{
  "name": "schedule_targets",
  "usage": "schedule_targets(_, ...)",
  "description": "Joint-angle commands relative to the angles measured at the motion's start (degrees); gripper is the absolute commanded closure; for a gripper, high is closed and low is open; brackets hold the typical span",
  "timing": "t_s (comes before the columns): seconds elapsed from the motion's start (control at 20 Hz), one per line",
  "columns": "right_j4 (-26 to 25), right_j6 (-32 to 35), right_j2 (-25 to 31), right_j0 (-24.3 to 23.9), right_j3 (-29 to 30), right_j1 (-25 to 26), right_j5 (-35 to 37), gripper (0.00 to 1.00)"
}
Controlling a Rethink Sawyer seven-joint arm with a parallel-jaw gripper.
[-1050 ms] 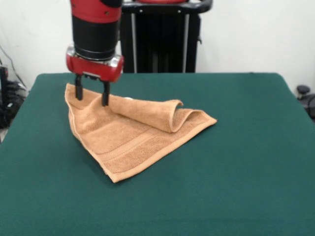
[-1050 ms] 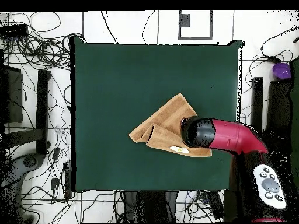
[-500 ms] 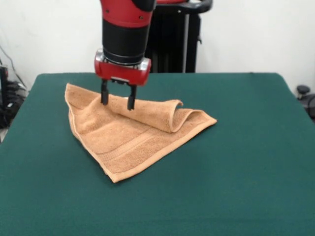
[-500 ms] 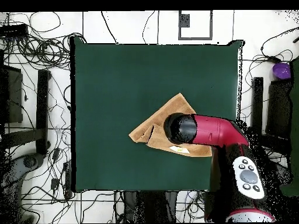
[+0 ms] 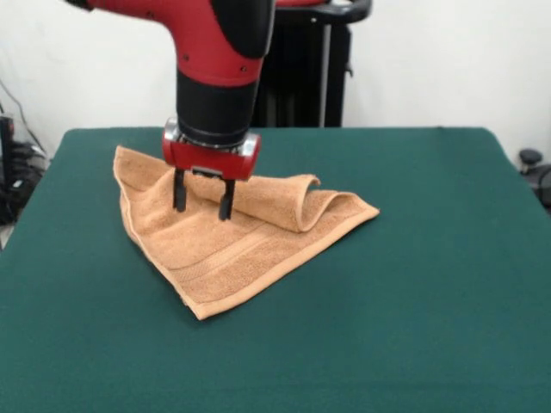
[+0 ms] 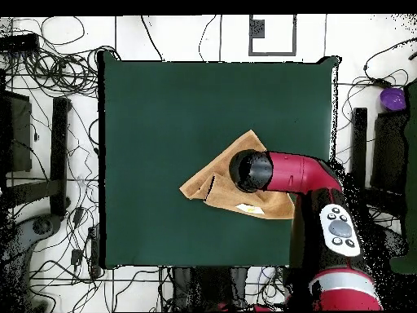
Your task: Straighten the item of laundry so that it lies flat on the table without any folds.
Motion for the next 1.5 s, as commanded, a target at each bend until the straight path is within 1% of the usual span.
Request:
schedule_targets(0.05, 1.91, 11.06, 0.96, 2.44, -3.82, 5.47, -5.96, 0.00)
schedule_targets(0.2, 2.72, 11.63, 0.90, 2.59, -2.86, 4.77, -6.64, 0.00)
schedule_targets(0.45, 3.76, 12.55, 1.20, 2.92, -2.25, 5.24, -8.97, 0.00)
schedule_targets(0.7, 5.11, 12.26, 1.01, 3.80, -3.21, 5.00, -7.16, 0.00)
schedule_targets(0.85, 5.77, 12.42, 0.81, 4.39, -3.50, 5.58, -7.92, 0.00)
schedule_targets(1.15, 7.33, 11.23, 1.54, 4.36, -6.90, 6.60, -7.78, 0.00)
schedule_targets(1.5, 8.40, 12.10, -0.36, 5.56, -9.01, 7.73, -7.31, 0.00)
